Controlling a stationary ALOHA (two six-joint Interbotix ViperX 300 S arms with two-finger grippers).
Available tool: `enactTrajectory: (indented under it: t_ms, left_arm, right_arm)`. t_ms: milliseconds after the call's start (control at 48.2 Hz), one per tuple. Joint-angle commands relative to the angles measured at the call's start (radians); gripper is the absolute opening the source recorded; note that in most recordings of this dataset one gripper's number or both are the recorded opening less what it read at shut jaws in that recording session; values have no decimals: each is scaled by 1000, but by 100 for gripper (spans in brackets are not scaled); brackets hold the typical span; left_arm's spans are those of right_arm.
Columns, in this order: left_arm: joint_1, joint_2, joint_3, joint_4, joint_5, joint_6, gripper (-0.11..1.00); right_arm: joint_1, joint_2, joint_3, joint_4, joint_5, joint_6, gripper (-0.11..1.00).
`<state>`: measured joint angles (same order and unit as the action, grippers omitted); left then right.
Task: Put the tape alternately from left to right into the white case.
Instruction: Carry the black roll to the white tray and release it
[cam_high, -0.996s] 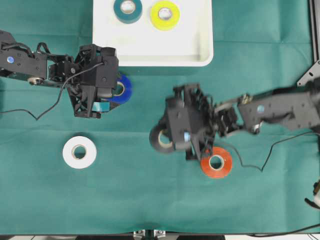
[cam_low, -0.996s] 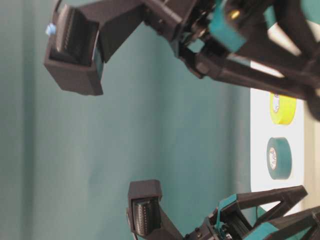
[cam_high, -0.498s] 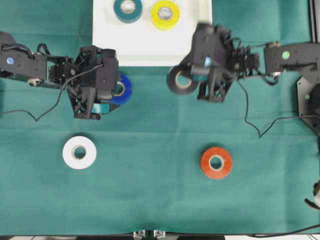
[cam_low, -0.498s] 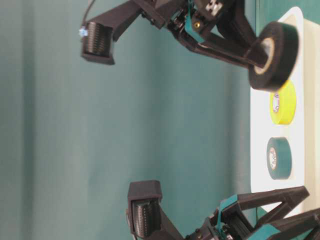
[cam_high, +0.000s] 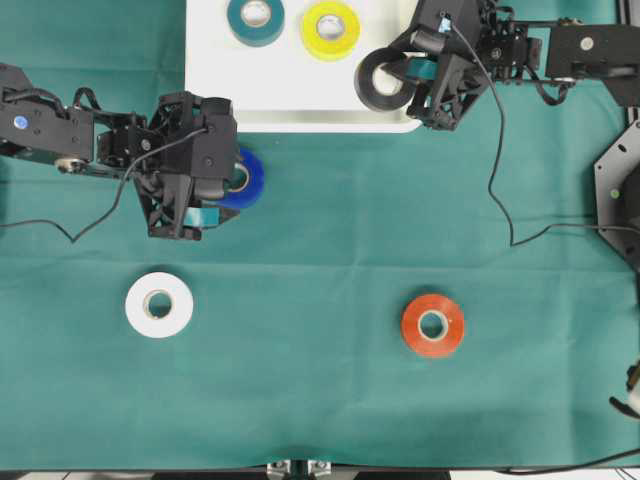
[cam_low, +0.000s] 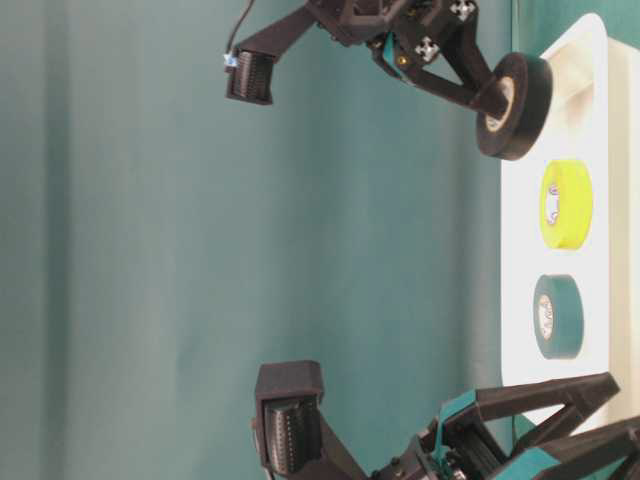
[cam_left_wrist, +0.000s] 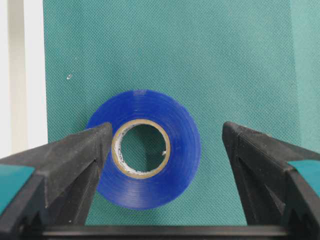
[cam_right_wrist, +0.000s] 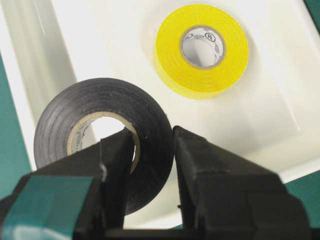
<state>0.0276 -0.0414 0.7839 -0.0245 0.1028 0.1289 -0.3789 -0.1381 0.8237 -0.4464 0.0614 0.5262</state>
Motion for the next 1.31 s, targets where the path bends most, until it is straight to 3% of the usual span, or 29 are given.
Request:
enactTrajectory:
  t_ms: [0,871,1058,1286]
  left_arm:
    - [-2,-25,-9,-2,-6,-2,81]
    - [-2,-25,-9,-2,-6,-2,81]
    - [-3,-25,-8,-2,-6,-2,80]
    - [-3,-25,-9,-2,-6,-2,80]
  right_arm:
    - [-15,11,-15,-3,-25,-2,25]
    - [-35,67,-41,-26,-26,-6,26]
    - [-34,66,-41,-26,-25,-6,76]
    - [-34,67,-38,-26,-25,-6,74]
